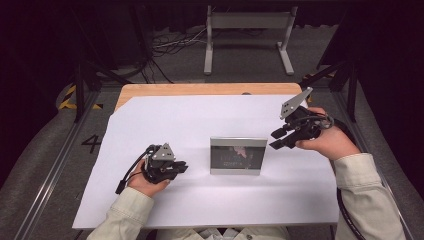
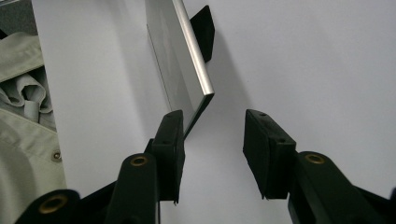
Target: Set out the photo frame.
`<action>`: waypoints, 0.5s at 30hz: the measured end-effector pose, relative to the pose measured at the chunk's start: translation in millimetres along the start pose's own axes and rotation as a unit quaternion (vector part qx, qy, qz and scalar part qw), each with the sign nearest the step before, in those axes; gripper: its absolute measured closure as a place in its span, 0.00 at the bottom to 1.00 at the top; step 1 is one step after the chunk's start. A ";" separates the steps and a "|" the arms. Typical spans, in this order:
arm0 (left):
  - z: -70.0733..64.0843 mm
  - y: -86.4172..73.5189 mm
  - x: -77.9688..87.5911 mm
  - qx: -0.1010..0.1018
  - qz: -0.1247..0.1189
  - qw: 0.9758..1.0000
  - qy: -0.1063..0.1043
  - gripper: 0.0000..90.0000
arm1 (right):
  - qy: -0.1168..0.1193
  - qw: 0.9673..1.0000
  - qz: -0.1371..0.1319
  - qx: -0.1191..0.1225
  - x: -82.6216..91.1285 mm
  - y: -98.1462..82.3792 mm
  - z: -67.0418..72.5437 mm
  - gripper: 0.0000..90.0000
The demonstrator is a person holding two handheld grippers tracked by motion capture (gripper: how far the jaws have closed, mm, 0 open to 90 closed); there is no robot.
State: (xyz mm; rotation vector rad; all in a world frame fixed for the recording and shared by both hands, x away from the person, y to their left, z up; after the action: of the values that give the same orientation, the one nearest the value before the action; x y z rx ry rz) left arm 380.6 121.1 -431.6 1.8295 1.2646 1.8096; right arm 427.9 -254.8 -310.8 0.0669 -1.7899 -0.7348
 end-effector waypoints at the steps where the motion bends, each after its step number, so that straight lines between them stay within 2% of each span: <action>1: 0.5 -0.3 0.5 0.001 0.000 1.000 0.001 0.88 | 0.000 1.000 -0.004 -0.001 -0.3 -2.0 -0.2 0.65; 15: 2.6 -0.7 3.2 0.007 -0.009 1.000 0.008 0.87 | -0.005 1.000 -0.015 -0.027 -0.7 -26.6 -1.0 0.64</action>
State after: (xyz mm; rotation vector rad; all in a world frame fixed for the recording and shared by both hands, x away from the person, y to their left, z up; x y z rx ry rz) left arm 382.1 124.8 -430.4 1.8079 1.2989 1.8137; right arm 420.8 -276.3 -324.8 0.0527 -1.7809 -0.8061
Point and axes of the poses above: each handheld gripper's, and its own axes: x roughly backward along the jaws, y roughly out of its top, z roughly to its left, the point moved 3 cm from there along -x, roughly forward along the jaws, and after that the axes turned 12 degrees about -y, right-handed, at the moved point
